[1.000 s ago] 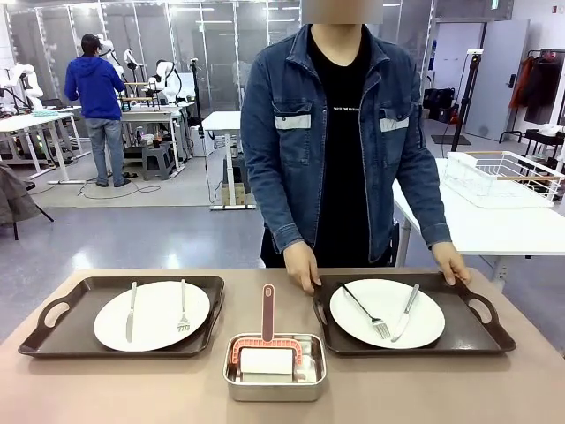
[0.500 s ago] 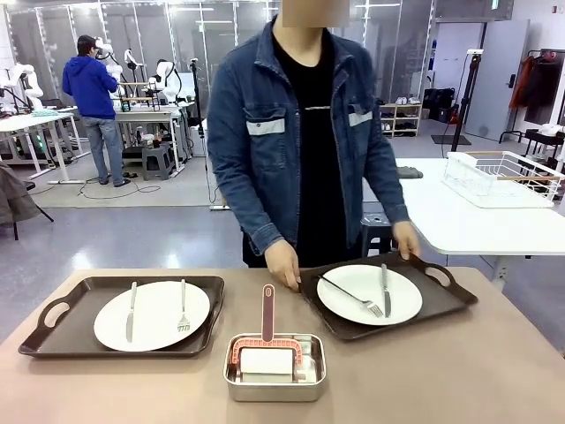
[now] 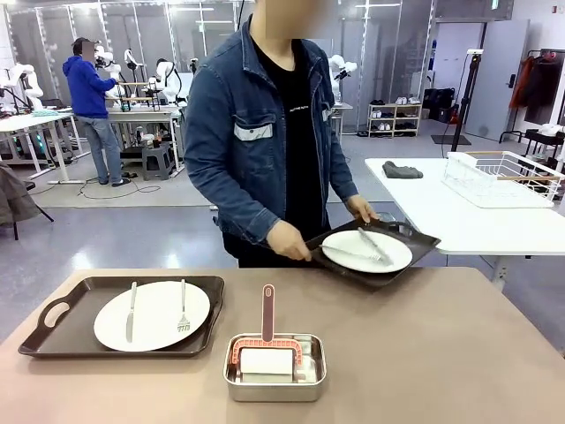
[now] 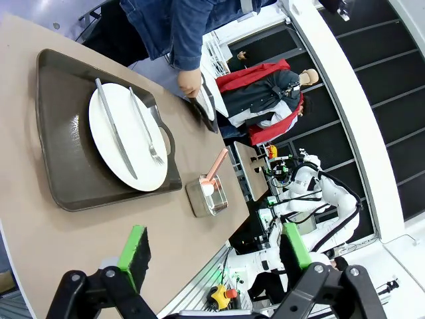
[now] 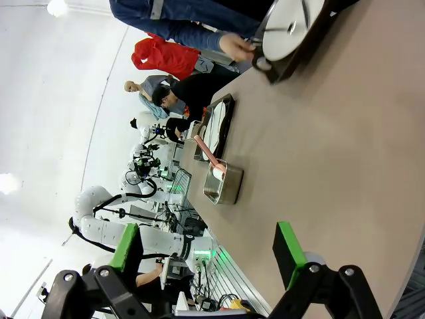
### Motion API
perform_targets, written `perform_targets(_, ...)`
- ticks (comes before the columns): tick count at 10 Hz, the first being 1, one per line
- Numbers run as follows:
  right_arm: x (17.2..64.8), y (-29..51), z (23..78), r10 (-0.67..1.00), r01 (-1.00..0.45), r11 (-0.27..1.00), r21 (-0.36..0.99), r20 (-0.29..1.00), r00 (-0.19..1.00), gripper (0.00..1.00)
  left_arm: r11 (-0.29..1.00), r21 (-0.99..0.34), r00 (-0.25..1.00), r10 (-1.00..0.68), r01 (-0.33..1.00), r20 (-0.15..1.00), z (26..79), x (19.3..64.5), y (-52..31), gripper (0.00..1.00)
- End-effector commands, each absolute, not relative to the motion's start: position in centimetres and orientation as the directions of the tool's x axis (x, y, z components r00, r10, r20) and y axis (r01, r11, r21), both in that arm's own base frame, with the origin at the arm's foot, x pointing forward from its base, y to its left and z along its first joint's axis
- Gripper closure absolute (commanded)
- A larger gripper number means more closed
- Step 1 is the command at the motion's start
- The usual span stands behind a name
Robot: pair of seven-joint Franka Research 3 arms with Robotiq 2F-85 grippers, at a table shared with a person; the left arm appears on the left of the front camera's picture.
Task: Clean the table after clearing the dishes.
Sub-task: When the left (or right) Handle tray is removed, use the left hand (or right hand) to clean the left (or right) side of the table with the Lint Roller.
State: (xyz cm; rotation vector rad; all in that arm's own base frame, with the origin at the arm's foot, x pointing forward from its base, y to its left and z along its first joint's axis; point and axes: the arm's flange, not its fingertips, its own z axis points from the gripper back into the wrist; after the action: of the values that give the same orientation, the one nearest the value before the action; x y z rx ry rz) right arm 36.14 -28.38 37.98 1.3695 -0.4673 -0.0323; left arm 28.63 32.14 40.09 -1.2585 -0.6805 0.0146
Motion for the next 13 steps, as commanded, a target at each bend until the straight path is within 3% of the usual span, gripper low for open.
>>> perform_targets(1, 36.0, -28.4, 38.2, -0.289, -0.251, 0.210, 0.945, 0.305, 0.908, 0.00, 0.333, -0.875, 0.803, 0.375, 0.350, 0.464, 40.1, 28.4, 32.2, 0.00)
perform_targets(3, 36.1, -28.4, 38.0, -0.290, -0.246, 0.215, 0.945, 0.302, 0.908, 0.00, 0.333, -0.875, 0.803, 0.375, 0.350, 0.464, 40.1, 28.4, 32.2, 0.00)
perform_targets(5, 37.7, -24.2, 43.9, -0.079, -0.441, 0.384, 0.811, 0.505, 0.860, 0.00, 0.333, -0.875, 0.803, 0.375, 0.350, 0.464, 40.1, 28.4, 32.2, 0.00)
perform_targets(7, 40.5, -17.3, 49.4, 0.178, -0.616, 0.454, 0.644, 0.612, 0.771, 0.00, 0.333, -0.875, 0.803, 0.375, 0.350, 0.464, 40.1, 28.4, 32.2, 0.00)
perform_targets(10, 43.7, -4.9, 53.0, 0.515, -0.779, 0.459, 0.427, 0.587, 0.625, 0.00, 0.333, -0.875, 0.803, 0.375, 0.350, 0.464, 40.1, 28.4, 32.2, 0.00)
perform_targets(13, 44.4, 7.5, 52.2, 0.744, -0.886, 0.373, 0.276, 0.481, 0.463, 0.00, 0.333, -0.875, 0.803, 0.375, 0.350, 0.464, 40.1, 28.4, 32.2, 0.00)
